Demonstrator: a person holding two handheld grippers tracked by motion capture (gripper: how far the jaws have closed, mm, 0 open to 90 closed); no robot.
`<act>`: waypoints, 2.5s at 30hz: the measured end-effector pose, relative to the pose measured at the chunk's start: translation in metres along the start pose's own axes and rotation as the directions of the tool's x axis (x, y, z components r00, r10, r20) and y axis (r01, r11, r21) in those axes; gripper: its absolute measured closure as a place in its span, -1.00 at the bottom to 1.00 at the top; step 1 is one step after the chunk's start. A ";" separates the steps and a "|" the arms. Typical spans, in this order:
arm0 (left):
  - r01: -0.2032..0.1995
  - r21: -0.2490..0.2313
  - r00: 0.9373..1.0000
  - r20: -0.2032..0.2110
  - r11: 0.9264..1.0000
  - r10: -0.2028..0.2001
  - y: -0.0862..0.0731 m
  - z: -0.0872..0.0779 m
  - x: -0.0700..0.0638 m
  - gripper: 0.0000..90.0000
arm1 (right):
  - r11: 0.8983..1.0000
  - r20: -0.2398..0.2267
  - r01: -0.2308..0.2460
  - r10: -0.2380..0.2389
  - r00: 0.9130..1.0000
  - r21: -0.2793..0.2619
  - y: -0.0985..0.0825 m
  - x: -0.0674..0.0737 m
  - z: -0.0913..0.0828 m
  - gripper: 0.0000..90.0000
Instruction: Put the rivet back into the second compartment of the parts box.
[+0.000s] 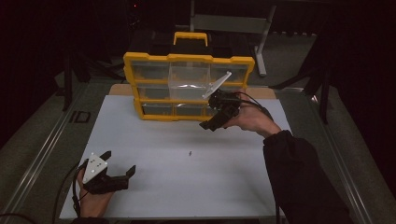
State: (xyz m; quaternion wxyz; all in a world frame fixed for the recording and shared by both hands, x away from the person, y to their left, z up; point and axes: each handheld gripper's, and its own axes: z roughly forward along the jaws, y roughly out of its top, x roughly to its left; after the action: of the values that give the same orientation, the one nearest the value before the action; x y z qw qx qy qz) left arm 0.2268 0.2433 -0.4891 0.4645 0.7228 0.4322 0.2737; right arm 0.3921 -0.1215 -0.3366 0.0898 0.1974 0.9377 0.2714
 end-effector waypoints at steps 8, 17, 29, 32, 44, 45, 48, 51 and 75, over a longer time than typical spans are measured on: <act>0.000 0.001 1.000 0.001 1.000 0.000 0.000 0.000 0.000 -1.00 | 1.000 -0.007 -0.005 0.005 1.000 0.006 -0.009 0.008 0.022 -0.56; 0.000 0.000 1.000 0.000 1.000 0.000 0.000 0.000 0.000 -1.00 | 1.000 -0.009 -0.005 0.006 1.000 0.026 -0.016 0.019 0.048 -0.55; 0.001 0.000 1.000 0.000 1.000 -0.001 0.000 0.000 0.000 -1.00 | 0.999 -0.005 -0.005 0.005 1.000 0.046 -0.022 0.029 0.076 -0.54; 0.000 0.000 1.000 0.000 1.000 0.000 0.000 0.000 0.000 -1.00 | 0.999 -0.008 -0.006 0.006 1.000 0.051 -0.025 0.032 0.087 -0.54; -0.002 -0.001 1.000 0.001 1.000 0.002 0.000 0.000 0.000 -1.00 | 0.996 -0.015 -0.019 0.020 1.000 0.087 -0.035 0.036 0.119 -0.48; -0.001 -0.001 1.000 0.001 1.000 0.001 0.000 0.000 0.000 -1.00 | 0.996 -0.020 -0.022 0.024 1.000 0.082 -0.035 0.035 0.121 -0.47; 0.000 -0.001 1.000 0.001 1.000 0.000 0.000 0.000 0.000 -1.00 | 0.997 -0.020 -0.035 0.036 0.999 0.075 -0.036 0.034 0.127 -0.47; -0.002 0.000 1.000 0.001 1.000 0.002 0.000 0.000 0.000 -1.00 | 0.996 -0.024 -0.040 0.042 0.999 0.077 -0.038 0.034 0.132 -0.45; -0.003 0.000 1.000 0.001 1.000 0.003 0.000 0.000 0.000 -1.00 | 0.984 -0.011 -0.115 0.117 0.993 0.134 -0.053 0.030 0.171 -0.06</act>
State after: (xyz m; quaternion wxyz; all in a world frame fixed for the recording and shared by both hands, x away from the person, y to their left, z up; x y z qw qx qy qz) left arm 0.2268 0.2431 -0.4890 0.4642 0.7236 0.4310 0.2741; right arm 0.3950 -0.0689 -0.5098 0.0515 0.2545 0.9415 0.2150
